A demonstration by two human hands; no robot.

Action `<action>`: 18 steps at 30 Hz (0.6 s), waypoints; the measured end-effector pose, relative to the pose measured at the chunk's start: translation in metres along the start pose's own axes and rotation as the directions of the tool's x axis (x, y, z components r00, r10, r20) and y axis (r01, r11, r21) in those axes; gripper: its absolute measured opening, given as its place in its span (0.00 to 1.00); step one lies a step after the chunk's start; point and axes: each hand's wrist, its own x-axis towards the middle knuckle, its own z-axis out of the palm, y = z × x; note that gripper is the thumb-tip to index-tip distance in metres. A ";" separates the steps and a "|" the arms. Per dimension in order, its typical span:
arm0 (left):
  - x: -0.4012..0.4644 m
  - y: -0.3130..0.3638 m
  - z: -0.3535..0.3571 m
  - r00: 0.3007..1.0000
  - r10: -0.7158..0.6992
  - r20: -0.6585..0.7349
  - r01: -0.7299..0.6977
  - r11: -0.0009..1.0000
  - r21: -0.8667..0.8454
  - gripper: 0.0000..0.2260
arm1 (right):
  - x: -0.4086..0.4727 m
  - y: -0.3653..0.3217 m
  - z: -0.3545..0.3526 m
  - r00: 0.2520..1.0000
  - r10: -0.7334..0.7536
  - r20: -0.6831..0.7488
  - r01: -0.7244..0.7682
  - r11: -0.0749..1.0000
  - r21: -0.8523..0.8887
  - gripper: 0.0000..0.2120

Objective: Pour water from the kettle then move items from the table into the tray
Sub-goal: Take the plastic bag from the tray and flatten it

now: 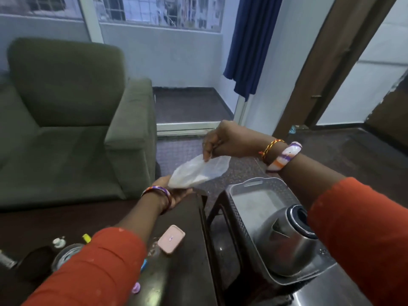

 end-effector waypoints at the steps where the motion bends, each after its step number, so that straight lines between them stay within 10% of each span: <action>1: -0.006 0.003 -0.010 0.999 0.046 0.011 -0.046 0.999 0.018 0.14 | -0.002 -0.006 0.007 1.000 0.008 0.020 -0.008 1.000 -0.010 0.09; 11: -0.004 0.034 -0.117 0.921 0.360 -0.150 -0.284 0.883 0.373 0.18 | 0.001 -0.041 0.085 0.913 0.133 0.385 -0.094 0.989 -0.118 0.19; 18: -0.041 0.042 -0.138 0.878 0.437 0.196 -0.478 0.829 0.291 0.14 | 0.044 -0.077 0.085 0.964 0.002 -0.264 0.017 0.998 0.067 0.16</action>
